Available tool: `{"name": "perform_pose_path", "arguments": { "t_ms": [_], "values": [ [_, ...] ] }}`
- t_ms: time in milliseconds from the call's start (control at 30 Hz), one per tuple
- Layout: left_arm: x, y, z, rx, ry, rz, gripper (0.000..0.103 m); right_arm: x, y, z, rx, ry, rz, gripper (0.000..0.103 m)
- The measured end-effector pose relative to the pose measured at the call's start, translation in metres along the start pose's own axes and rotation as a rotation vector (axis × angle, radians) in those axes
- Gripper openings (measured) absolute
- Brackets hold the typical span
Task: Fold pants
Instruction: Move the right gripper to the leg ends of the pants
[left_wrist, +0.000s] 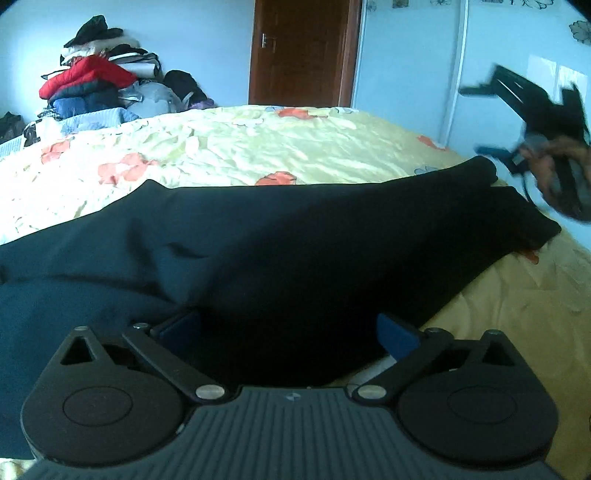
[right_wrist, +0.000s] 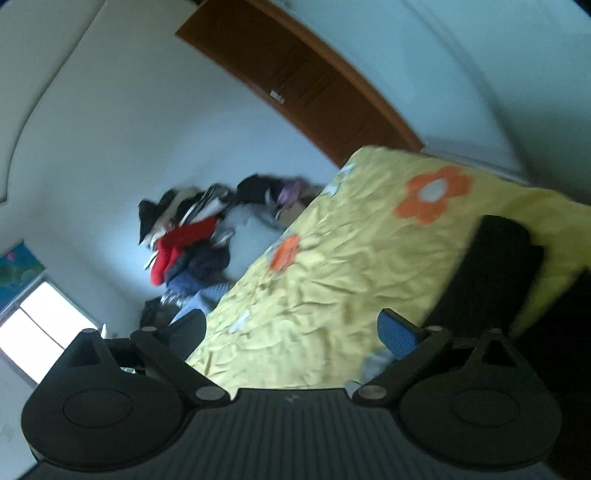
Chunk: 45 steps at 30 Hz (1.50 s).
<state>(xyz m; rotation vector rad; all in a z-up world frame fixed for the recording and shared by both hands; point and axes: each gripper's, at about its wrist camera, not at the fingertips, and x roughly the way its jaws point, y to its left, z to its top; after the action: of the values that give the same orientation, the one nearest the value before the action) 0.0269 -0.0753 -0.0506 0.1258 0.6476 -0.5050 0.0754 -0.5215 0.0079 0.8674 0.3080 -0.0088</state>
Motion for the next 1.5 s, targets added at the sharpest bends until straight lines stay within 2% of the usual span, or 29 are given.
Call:
{"name": "perform_pose_path", "arguments": {
  "t_ms": [133,200,267,400,500,567,633,800,867,967,1067,1133,1167,1300,1367,1433,1500],
  "values": [
    [-0.003,-0.010,-0.002,0.039,0.002,0.036,0.103,-0.031,-0.026,-0.012,0.074,0.013,-0.027,0.100],
    [-0.003,-0.009,-0.002,0.032,0.001,0.033,0.103,-0.040,-0.029,-0.019,0.044,0.016,-0.080,0.101],
    [-0.004,-0.008,-0.003,0.031,-0.002,0.034,0.103,-0.039,-0.028,-0.024,-0.002,0.073,-0.089,0.102],
    [-0.003,-0.008,-0.003,0.032,-0.002,0.035,0.103,-0.013,-0.027,-0.033,0.048,0.203,-0.026,0.102],
    [-0.003,-0.008,-0.003,0.029,-0.003,0.031,0.103,0.011,-0.012,-0.026,0.043,0.209,-0.001,0.103],
    [-0.003,-0.007,-0.003,0.026,-0.003,0.029,0.103,0.028,0.004,-0.017,0.007,0.209,0.052,0.103],
    [-0.002,-0.007,-0.003,0.028,-0.002,0.031,0.103,0.054,0.014,-0.008,-0.004,0.246,0.093,0.103],
    [-0.002,-0.007,-0.003,0.028,-0.002,0.031,0.103,0.121,0.010,0.001,-0.011,0.341,-0.016,0.103],
    [-0.003,-0.007,-0.003,0.027,-0.003,0.029,0.103,0.117,0.011,0.001,-0.008,0.317,-0.023,0.103],
    [-0.002,-0.007,-0.003,0.027,-0.002,0.029,0.103,0.081,0.023,0.007,-0.082,0.193,0.057,0.103],
    [-0.002,-0.007,-0.003,0.028,-0.002,0.029,0.103,0.043,0.024,0.020,-0.160,0.042,0.015,0.103],
    [-0.002,-0.007,-0.003,0.028,-0.002,0.029,0.103,0.031,0.019,0.028,-0.160,0.008,-0.017,0.103],
    [-0.002,-0.007,-0.003,0.028,-0.002,0.029,0.103,0.029,0.016,0.032,-0.143,0.029,-0.009,0.103],
    [-0.002,-0.007,-0.003,0.028,-0.002,0.029,0.103,0.039,0.009,0.032,-0.044,0.094,0.111,0.103],
    [-0.002,-0.007,-0.003,0.028,-0.002,0.029,0.103,0.052,0.011,0.027,0.001,0.157,0.165,0.103],
    [-0.002,-0.007,-0.003,0.028,-0.002,0.030,0.103,0.071,0.019,0.017,0.033,0.228,0.171,0.103],
    [-0.002,-0.007,-0.003,0.028,-0.002,0.030,0.103,0.088,0.035,0.003,0.013,0.288,0.154,0.103]
  ]
}}
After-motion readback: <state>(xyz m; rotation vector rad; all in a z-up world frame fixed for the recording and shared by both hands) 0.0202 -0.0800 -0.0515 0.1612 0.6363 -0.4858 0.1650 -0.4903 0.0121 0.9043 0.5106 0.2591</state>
